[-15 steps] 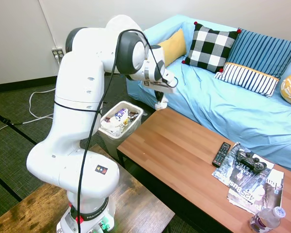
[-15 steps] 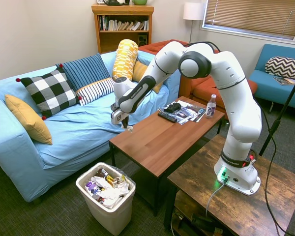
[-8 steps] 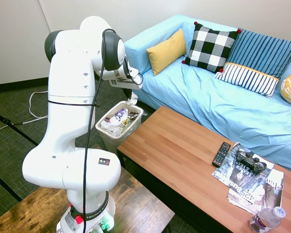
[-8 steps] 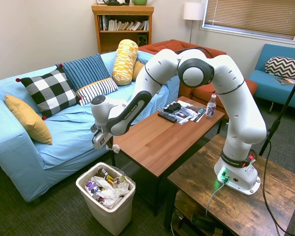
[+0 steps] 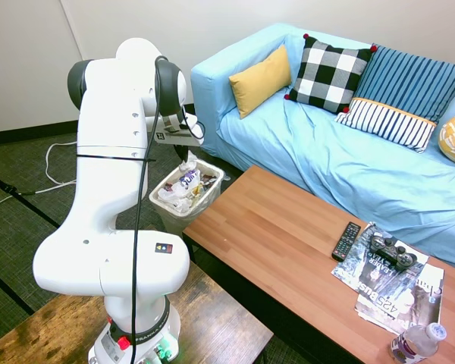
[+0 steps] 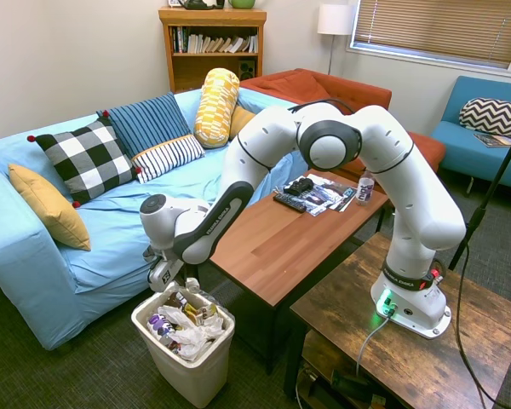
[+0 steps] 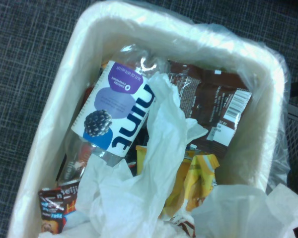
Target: Throw the tissue in the trash bin
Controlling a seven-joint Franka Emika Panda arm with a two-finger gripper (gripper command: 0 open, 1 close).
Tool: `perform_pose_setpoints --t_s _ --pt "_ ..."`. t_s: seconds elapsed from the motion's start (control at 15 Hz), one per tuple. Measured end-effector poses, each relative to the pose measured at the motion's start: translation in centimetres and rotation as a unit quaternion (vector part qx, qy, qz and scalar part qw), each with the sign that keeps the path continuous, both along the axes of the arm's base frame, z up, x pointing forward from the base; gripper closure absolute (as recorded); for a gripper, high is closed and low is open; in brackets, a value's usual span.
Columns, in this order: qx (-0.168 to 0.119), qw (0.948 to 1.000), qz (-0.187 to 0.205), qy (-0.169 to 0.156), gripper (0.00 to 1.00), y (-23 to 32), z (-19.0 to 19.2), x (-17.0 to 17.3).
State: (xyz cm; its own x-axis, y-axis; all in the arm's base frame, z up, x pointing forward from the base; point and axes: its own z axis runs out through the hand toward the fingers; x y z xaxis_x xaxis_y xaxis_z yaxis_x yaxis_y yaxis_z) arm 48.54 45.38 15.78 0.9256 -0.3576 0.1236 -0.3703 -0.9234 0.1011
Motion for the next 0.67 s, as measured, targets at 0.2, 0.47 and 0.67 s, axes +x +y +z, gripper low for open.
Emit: perform_pose_setpoints --t_s 0.2,0.47,0.67 --pt "-0.001 1.0000 -0.002 0.003 0.00 0.2 -1.3 -0.9" --pt "-0.010 0.9999 -0.012 0.000 0.00 -0.7 -3.3 -1.3" --pt "-0.014 0.9998 -0.013 -0.002 0.00 -1.2 -3.2 -1.1"
